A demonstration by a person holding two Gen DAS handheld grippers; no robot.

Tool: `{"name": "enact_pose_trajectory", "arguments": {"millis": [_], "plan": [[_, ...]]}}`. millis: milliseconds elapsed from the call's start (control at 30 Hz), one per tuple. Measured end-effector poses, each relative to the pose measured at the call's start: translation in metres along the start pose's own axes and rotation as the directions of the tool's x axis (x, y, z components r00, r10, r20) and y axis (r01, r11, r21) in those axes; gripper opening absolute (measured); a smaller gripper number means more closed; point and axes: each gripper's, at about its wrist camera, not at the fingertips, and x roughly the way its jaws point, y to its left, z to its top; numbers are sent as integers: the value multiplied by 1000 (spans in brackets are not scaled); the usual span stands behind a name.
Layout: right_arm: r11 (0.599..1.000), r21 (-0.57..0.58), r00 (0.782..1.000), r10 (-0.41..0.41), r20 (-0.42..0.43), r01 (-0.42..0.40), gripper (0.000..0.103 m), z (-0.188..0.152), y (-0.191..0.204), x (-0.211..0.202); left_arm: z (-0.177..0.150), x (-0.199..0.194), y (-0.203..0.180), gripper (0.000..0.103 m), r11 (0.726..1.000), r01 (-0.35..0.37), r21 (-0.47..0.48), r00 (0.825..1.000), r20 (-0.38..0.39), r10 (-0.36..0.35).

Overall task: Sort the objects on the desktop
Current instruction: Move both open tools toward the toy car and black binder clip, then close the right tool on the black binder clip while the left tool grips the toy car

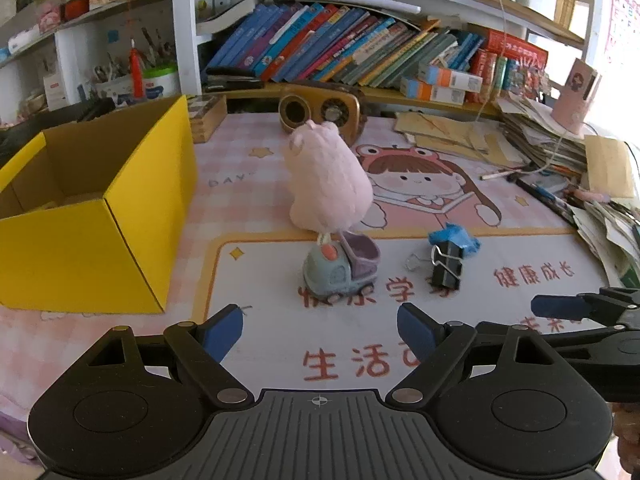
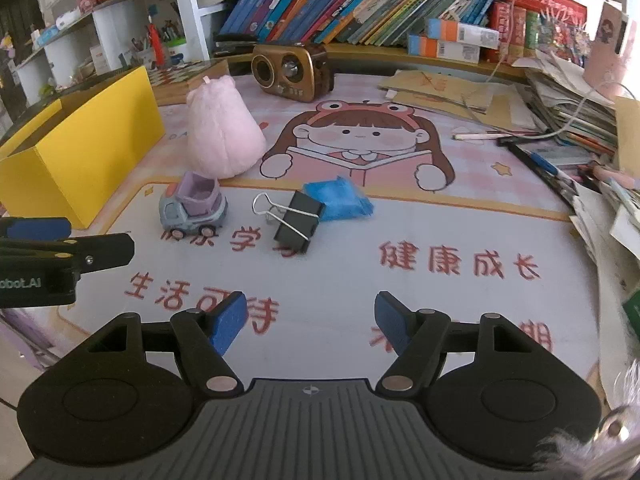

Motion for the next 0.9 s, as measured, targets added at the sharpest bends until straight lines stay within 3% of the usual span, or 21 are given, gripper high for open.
{"name": "enact_pose_trajectory", "arguments": {"millis": [667, 900], "plan": [[1000, 15, 1000, 25, 13, -26, 68, 34, 12, 59, 14, 0, 9, 87, 998, -61, 17, 998, 8, 60], [997, 79, 1000, 11, 24, -13, 50, 40, 9, 71, 13, -1, 12, 87, 997, -69, 18, 998, 5, 69]]}}
